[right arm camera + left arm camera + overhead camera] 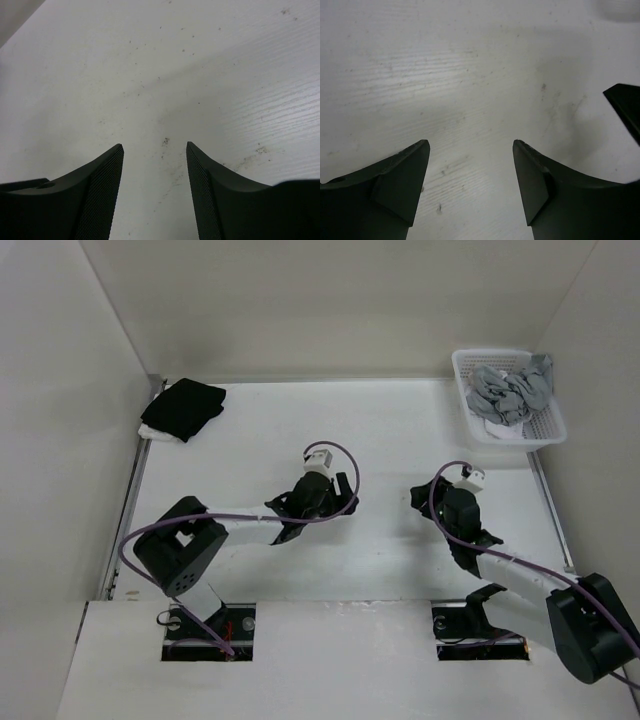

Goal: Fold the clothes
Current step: Grab the tank top from the pile

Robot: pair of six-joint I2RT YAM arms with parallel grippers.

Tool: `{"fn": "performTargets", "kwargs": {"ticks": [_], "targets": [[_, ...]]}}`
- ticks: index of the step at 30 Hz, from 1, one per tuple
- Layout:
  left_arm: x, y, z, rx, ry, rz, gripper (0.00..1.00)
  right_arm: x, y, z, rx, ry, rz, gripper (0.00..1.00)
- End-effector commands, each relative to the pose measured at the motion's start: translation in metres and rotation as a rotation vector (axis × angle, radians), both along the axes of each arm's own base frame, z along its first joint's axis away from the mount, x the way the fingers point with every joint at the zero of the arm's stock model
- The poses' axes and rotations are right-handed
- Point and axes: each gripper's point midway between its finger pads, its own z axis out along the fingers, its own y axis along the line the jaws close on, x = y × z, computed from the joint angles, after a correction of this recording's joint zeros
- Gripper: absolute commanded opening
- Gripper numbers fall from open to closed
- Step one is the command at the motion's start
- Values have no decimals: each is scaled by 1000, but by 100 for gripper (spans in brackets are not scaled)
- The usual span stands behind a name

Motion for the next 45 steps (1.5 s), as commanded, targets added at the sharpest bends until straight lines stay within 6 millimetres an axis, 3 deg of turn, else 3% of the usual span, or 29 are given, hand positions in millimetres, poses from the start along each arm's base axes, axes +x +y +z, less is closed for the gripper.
{"fn": "performTargets", "kwargs": {"ticks": [1,6,7,9,10,11,14,15,19,22,23,25,28,32,35,41,43,44,45], "targets": [[-7,8,21,-24,-63,-34,67,12,3,20,-3,-51,-16,56],[-5,18,21,-29,-94,-20,66,14,5,22,-8,-36,-15,47],[-8,17,25,-35,-107,-23,65,17,6,27,-10,-42,-14,39],[-12,17,33,-49,-141,-37,61,27,11,46,-8,-69,-6,14],[-14,16,39,-63,-172,-44,58,36,9,64,-6,-90,-19,5],[-15,16,43,-74,-191,-47,54,46,4,79,-10,-105,-43,3],[-20,19,49,-99,-217,-57,45,90,-36,134,-46,-160,-162,3],[-21,21,49,-101,-220,-54,44,107,-57,147,-56,-170,-222,4],[-19,28,52,-114,-229,-34,44,158,-149,168,-75,-158,-467,9],[-19,33,52,-123,-228,-25,47,195,-220,156,-127,-97,-627,22],[-18,33,52,-123,-229,-23,48,198,-225,154,-130,-92,-634,23],[-17,34,51,-128,-232,-18,49,220,-261,139,-150,-41,-669,40],[-15,34,48,-130,-223,-12,50,244,-285,115,-128,15,-647,53],[-13,34,41,-126,-211,-7,51,268,-297,86,-85,53,-602,61],[-10,32,35,-132,-192,-10,51,282,-308,58,-48,95,-611,61],[-6,31,32,-149,-176,-10,51,302,-313,37,-11,117,-600,57],[-5,32,30,-148,-169,-8,51,307,-311,32,6,119,-592,49],[-5,31,30,-150,-169,-8,51,310,-311,32,26,106,-600,28],[-5,32,29,-149,-168,-6,51,311,-311,35,28,93,-598,20]]}}
